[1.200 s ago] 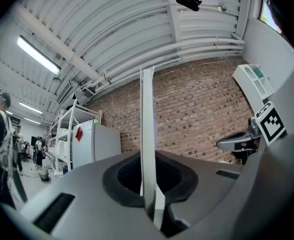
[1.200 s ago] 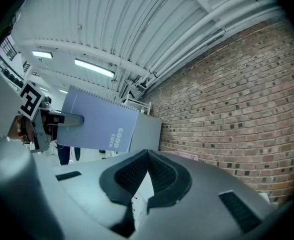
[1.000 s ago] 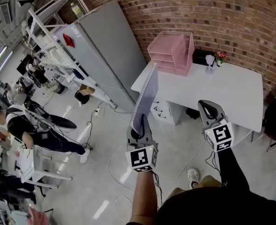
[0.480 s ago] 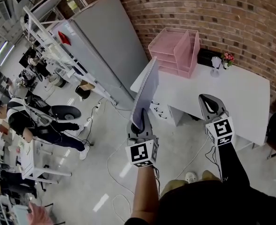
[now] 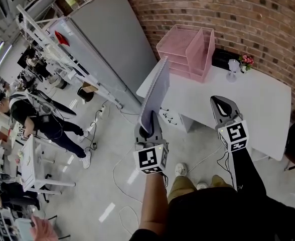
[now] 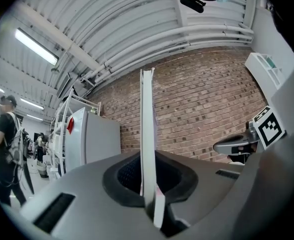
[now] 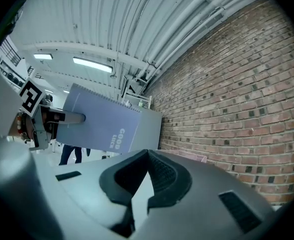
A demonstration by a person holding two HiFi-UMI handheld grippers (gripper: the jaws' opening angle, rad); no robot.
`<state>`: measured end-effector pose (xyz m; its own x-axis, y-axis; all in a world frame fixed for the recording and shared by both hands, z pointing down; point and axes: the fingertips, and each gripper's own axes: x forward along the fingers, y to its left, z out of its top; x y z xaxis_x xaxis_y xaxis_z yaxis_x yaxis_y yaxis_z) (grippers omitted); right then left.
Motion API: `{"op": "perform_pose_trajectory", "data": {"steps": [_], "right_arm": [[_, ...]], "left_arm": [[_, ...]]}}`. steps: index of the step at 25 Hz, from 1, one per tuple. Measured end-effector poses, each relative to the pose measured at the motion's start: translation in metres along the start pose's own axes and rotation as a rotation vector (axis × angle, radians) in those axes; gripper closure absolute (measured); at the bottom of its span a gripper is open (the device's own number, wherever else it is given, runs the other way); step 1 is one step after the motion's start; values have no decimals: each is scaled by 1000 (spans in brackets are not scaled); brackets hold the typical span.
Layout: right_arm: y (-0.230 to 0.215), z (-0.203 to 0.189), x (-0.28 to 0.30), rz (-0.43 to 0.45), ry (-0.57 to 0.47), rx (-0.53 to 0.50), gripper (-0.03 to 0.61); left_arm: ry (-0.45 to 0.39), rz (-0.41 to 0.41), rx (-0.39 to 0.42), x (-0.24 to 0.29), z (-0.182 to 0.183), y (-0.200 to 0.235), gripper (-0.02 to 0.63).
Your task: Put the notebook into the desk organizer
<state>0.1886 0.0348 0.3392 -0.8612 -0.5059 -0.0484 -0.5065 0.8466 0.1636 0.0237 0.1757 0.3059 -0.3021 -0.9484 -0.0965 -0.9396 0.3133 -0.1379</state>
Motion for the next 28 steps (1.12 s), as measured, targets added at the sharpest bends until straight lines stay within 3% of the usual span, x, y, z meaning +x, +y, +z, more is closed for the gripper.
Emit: {"op": "perform_pose_trajectory", "data": {"steps": [8,21,28], "right_arm": [[-19,-13,59,-34,25,-11,557],[-50,-13,212,-173,52,-21,557],[-56,-24,267,-249,88,-14,557]], "left_arm": [[7,-34,-22,65,-20,26,575],[23,-220,-32,223,-48,98,575],[66,-327,-129,282,-85,131,575]]}}
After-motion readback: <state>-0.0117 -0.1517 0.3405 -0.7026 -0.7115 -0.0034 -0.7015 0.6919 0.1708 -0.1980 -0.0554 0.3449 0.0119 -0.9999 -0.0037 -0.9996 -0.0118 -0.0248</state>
